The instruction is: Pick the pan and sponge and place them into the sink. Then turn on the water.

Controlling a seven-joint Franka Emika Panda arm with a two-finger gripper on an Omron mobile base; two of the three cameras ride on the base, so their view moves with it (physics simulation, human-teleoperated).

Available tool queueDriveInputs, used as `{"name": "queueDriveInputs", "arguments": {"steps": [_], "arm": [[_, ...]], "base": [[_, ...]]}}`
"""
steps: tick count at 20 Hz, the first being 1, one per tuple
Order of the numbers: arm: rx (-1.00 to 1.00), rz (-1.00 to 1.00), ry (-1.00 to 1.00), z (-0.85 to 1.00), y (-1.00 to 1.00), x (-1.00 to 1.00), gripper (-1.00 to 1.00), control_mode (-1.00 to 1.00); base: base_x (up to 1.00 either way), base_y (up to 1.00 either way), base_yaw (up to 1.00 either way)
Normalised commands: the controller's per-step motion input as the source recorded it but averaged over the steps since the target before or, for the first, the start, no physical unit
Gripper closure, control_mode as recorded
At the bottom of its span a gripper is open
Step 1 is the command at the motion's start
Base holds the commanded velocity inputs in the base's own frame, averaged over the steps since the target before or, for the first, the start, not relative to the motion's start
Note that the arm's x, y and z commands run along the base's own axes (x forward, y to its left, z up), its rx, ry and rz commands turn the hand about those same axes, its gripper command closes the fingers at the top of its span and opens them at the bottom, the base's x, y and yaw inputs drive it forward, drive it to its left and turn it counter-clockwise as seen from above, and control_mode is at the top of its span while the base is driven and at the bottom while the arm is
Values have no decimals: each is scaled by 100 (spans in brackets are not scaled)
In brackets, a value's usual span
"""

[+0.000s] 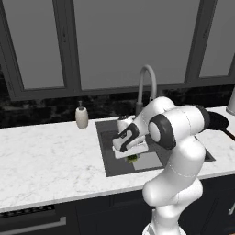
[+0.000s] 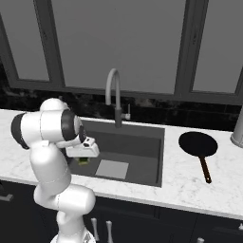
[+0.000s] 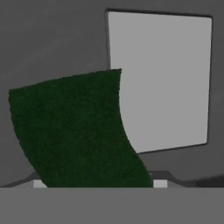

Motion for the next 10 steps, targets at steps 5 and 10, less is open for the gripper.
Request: {"name": "queueDriveInputs", "arguments": {"steps": [5, 10], "arm": [[0, 0, 0, -30, -36, 29, 100, -100], [0, 0, 0, -34, -33, 24, 100, -100]], "base": [[0, 0, 0], [0, 0, 0]]}}
